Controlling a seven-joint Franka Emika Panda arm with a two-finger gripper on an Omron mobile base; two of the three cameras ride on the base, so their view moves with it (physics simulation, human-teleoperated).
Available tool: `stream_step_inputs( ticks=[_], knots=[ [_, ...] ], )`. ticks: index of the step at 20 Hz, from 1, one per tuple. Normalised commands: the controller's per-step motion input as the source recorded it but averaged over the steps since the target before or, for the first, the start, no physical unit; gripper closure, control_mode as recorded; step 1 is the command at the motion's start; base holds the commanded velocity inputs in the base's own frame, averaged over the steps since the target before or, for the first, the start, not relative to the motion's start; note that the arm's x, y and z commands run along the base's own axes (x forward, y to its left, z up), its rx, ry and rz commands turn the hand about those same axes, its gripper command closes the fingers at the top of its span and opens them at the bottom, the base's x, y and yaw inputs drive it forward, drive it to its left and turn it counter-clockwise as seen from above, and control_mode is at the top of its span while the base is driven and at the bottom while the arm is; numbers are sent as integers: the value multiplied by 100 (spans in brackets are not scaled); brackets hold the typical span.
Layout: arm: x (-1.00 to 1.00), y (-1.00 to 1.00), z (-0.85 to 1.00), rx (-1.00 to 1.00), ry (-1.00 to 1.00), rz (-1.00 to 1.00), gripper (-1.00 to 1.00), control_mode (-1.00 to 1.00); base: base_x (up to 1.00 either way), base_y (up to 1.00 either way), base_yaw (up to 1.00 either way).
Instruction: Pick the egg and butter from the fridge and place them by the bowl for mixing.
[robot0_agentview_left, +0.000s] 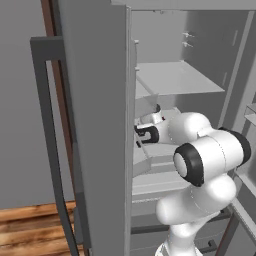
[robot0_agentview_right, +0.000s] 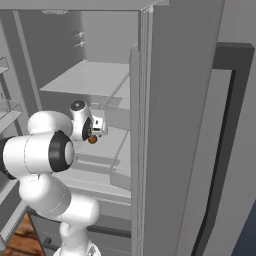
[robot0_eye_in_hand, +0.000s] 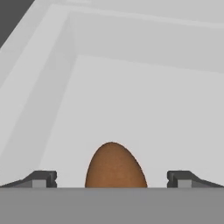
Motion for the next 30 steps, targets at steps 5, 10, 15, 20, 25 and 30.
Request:
stream_step_inputs(
  ticks=[5, 10, 15, 20, 25, 30],
  knots=[
    [0, 0, -18, 0, 2, -1, -100, -100, 0, 0, 0],
    [3, 0, -33, 0, 5, -2, -100, -100, 0, 0, 0],
    [0, 0, -2, 0, 0, 0, -100, -100, 0, 0, 0],
    [0, 0, -1, 0, 1, 0, 100, -100, 0, 0, 0],
    [0, 0, 0, 0, 0, 0, 100, -100, 0, 0, 0],
    [-12, 0, 5, 0, -12, 0, 100, -100, 0, 0, 0]
  ],
)
